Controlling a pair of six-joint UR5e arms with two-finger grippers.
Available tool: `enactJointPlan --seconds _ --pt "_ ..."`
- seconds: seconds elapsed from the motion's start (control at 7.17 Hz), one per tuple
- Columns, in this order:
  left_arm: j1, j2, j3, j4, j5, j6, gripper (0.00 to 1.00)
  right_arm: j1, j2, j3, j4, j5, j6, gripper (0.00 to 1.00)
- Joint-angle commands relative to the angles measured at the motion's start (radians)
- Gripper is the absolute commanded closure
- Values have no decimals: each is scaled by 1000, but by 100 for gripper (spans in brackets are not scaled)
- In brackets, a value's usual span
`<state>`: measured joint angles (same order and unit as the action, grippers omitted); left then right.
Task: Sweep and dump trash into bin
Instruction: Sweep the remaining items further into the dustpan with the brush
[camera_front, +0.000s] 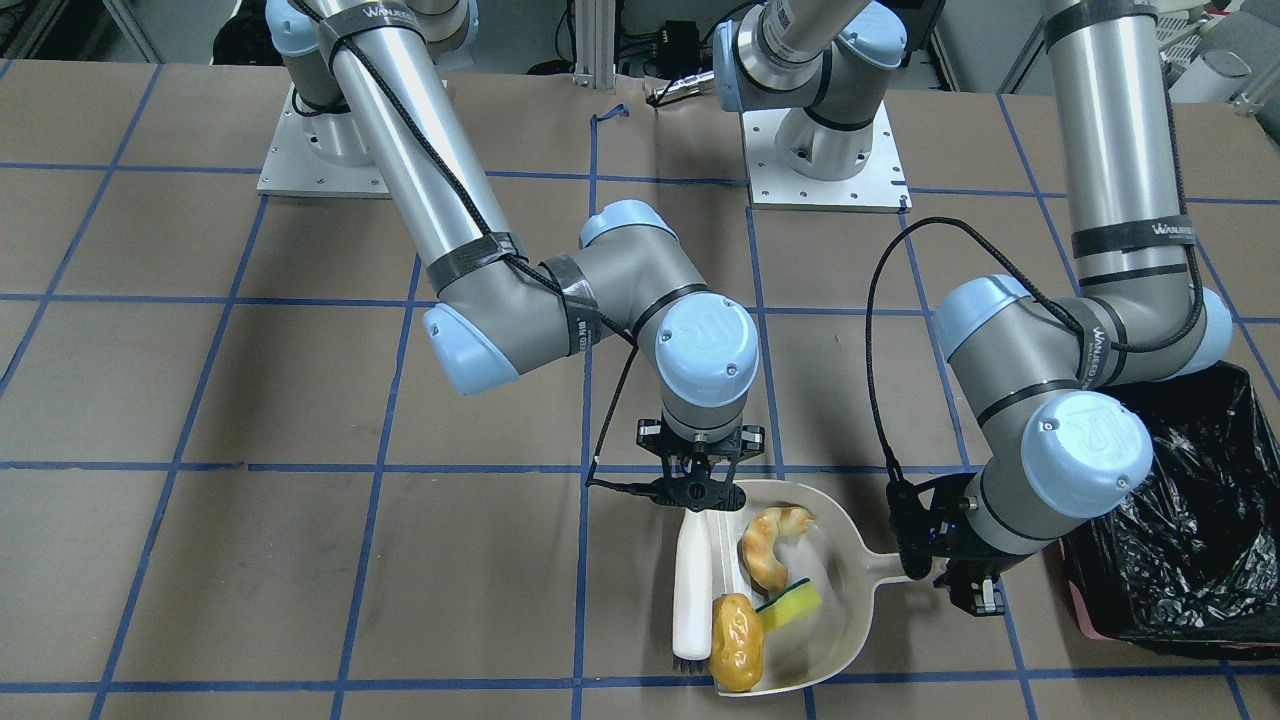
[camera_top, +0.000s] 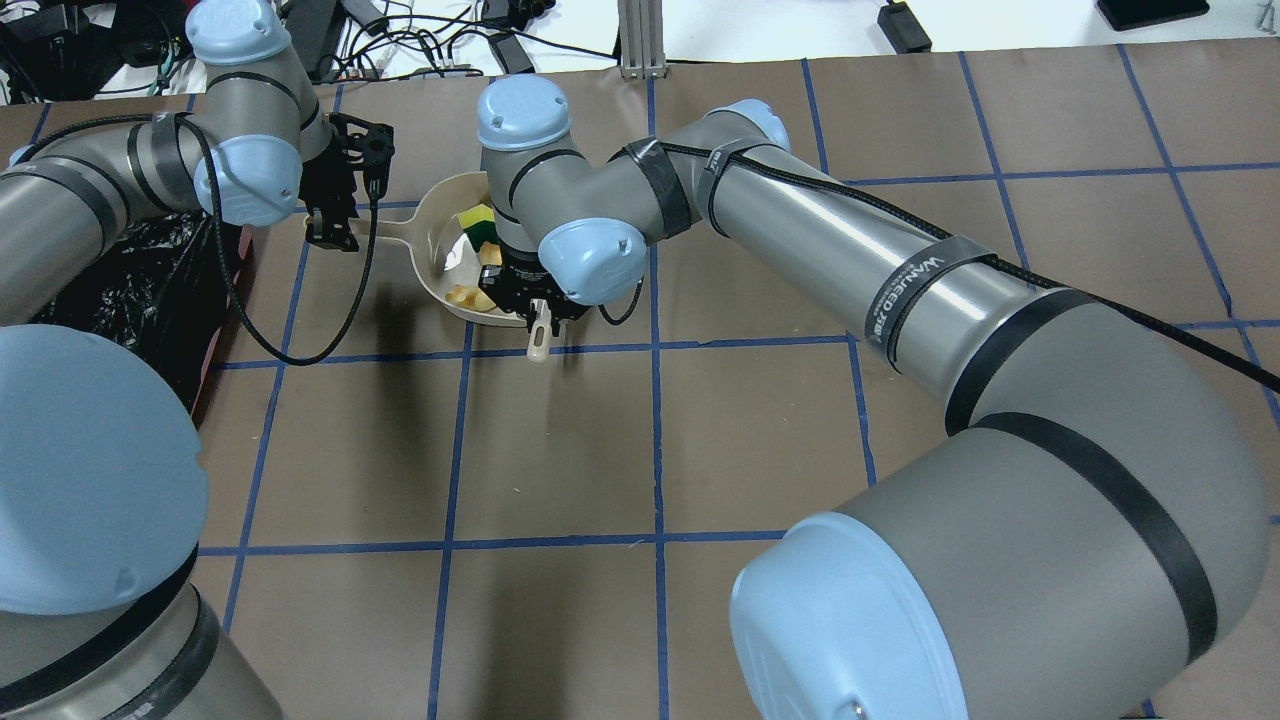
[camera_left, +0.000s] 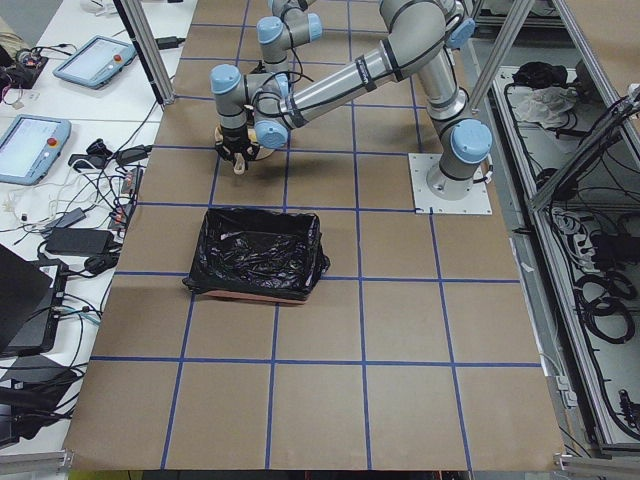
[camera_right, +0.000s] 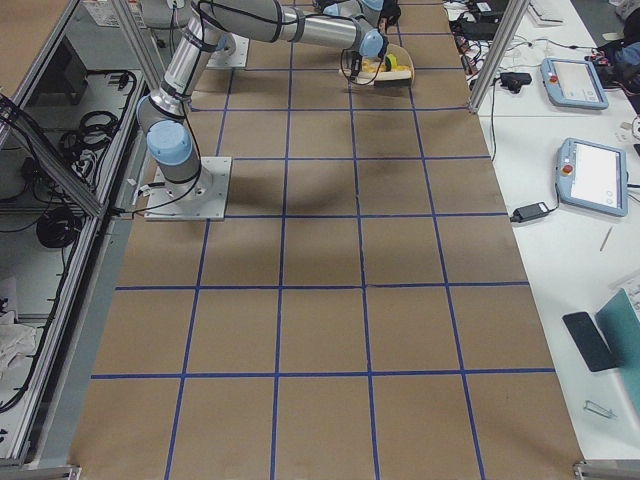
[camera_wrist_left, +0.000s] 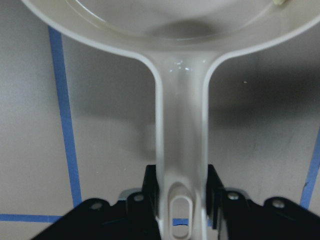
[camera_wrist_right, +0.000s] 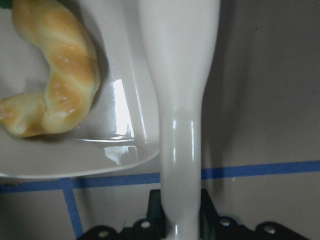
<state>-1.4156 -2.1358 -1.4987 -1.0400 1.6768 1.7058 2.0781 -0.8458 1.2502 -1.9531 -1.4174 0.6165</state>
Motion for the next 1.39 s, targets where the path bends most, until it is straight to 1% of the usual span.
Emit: enactJointPlan --seconds 0.0,0.28,0.7,0.98,1.12,1.25 --pt "0 1 0 0 -2 0 92 26 1 -34 -1 34 15 100" --pt "0 1 0 0 -3 0 92 55 7 -49 -4 69 70 100" --pt "1 1 0 0 -3 0 92 40 -16 -52 35 52 65 100" --pt "1 2 0 0 -5 2 92 1 -48 -51 94 40 48 100" --pt "3 4 0 2 -8 2 92 -15 -68 -51 124 3 45 100" --pt "6 7 0 2 -18 2 92 -79 -102 -45 204 -14 -13 100"
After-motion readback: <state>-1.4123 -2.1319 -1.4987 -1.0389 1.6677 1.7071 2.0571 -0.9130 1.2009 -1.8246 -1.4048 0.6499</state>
